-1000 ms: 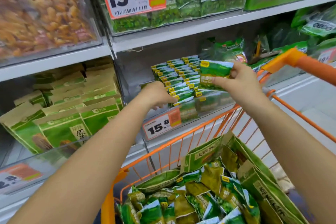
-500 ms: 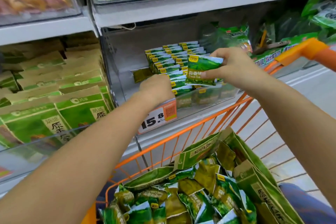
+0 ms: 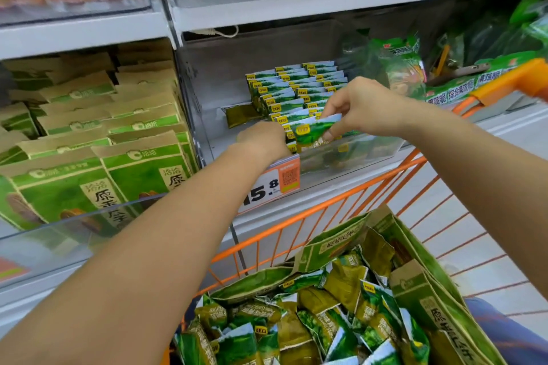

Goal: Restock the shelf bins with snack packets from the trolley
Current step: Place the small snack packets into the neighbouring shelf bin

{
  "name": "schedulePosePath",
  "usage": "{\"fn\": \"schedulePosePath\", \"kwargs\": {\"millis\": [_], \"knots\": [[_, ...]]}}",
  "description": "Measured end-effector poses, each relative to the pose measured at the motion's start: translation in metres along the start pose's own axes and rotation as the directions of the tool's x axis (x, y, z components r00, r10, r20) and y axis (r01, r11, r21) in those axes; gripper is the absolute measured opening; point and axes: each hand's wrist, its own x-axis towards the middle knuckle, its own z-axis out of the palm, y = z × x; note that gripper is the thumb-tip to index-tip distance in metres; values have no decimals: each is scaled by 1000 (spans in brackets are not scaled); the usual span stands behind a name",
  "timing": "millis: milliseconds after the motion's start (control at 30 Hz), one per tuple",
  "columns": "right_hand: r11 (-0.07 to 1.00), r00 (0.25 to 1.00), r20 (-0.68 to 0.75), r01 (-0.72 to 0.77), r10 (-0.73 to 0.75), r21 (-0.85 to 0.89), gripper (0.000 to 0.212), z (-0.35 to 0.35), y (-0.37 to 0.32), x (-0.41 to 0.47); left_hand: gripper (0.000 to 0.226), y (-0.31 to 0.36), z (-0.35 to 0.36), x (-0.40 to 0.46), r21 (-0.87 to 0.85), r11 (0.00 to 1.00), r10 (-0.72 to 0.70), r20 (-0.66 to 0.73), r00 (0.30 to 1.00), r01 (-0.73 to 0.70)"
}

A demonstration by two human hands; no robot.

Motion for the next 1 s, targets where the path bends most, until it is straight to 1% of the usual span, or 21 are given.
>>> {"fn": "schedulePosePath", "kwargs": {"millis": [67,167,233,300,333,400,433,500,533,633,667,700,800,867,933,1000], "knots": [[1000,998,57,-4,4,-5,17,1,4,0,32,-1,0,0,-44,999,3,18,1000,-2],[996,984,168,-52,63,-69,13,-1,1,8,30,0,-3,-5,-200,980,7,106,994,15],[990,952,275,-117,135,-81,15,-8,-7,15,31,1,-8,-11,-282,958,-8,135,991,46],[984,912,372,-176,174,-30,17,-14,-16,19,26,3,-12,-15,-358,928,-55,137,989,101],[983,901,396,-179,177,-32,17,-15,-19,19,23,3,-12,-16,-397,910,-80,125,989,123],[984,893,418,-128,167,-120,21,-12,-21,21,18,0,-12,-15,-492,857,-113,105,988,150],[980,893,419,-102,165,-170,23,-9,-20,21,16,0,-12,-14,-554,815,-123,120,985,169],[973,905,391,-84,165,-216,28,-3,-15,19,14,1,-16,-21,-640,741,-105,190,976,204],[972,915,367,-88,164,-216,30,-1,-11,18,19,2,-19,-25,-637,748,-67,212,975,189],[982,953,269,-99,140,-160,26,3,-1,12,50,0,-24,-35,-469,878,65,324,944,101],[983,965,227,-97,131,-154,25,2,3,10,53,0,-26,-38,-420,904,79,359,930,85],[983,974,188,-95,124,-160,27,0,5,7,51,-1,-27,-38,-403,911,84,388,918,87],[970,985,122,-92,121,-223,48,-5,7,-1,39,-3,-26,-35,-433,895,95,424,901,109],[954,992,83,-67,95,-291,58,-5,6,-10,21,-4,-26,-31,-455,888,129,390,912,69],[944,999,28,-32,44,-329,64,1,6,-18,27,-7,-25,-26,-410,912,131,299,945,4],[950,999,-33,-36,27,-309,67,7,7,-24,25,-10,-24,-24,-397,918,92,201,975,-5]]}}
